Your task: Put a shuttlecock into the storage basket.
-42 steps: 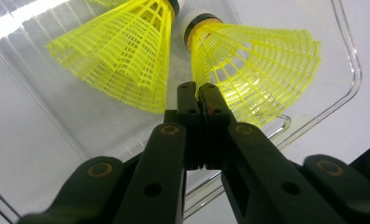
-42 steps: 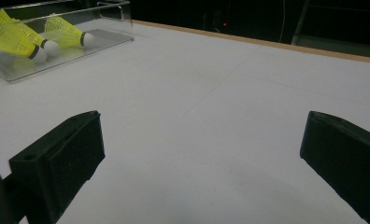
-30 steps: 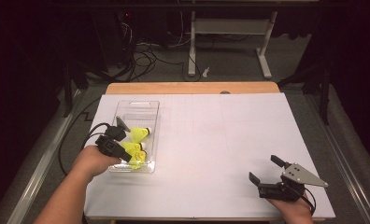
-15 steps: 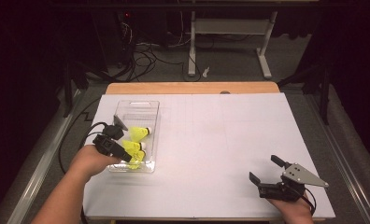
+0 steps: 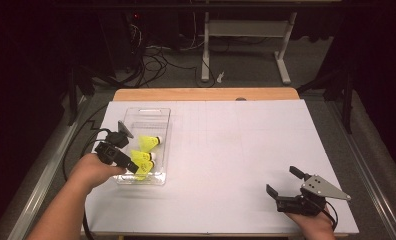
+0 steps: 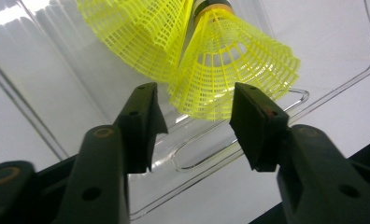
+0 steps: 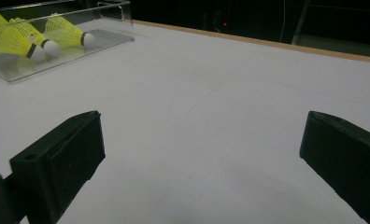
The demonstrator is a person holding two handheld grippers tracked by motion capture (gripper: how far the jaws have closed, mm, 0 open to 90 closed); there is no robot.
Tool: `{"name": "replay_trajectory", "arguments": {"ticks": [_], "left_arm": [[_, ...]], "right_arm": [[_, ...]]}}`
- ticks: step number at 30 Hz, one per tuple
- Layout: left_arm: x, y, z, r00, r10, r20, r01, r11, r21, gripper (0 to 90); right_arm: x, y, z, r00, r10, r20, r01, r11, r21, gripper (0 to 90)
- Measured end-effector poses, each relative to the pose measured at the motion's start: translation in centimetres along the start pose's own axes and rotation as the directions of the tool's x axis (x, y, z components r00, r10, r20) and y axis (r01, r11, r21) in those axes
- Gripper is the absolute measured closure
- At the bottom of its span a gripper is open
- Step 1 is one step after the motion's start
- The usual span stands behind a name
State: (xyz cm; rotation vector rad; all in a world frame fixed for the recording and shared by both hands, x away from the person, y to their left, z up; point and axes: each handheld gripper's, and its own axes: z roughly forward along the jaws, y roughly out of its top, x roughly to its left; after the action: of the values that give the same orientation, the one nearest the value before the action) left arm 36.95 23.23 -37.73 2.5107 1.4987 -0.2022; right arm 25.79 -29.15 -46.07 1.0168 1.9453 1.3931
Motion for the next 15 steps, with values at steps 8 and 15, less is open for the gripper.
{"name": "replay_trajectory", "arguments": {"ticks": [8, 15], "left_arm": [[-0.4, 0.1, -1.1, 0.9997, 0.01, -0.023, -0.01, 0.9999, 0.004, 35.8], [-0.8, 0.3, -1.2, 0.9993, 0.016, -0.034, -0.015, 0.9996, 0.022, 21.3]], "right_arm": [[0.0, 0.0, -0.1, 1.0, -0.001, 0.0, 0.001, 1.0, -0.002, 0.7], [-0.1, 0.1, -0.1, 1.0, -0.002, 0.001, 0.002, 1.0, -0.002, 0.7]]}}
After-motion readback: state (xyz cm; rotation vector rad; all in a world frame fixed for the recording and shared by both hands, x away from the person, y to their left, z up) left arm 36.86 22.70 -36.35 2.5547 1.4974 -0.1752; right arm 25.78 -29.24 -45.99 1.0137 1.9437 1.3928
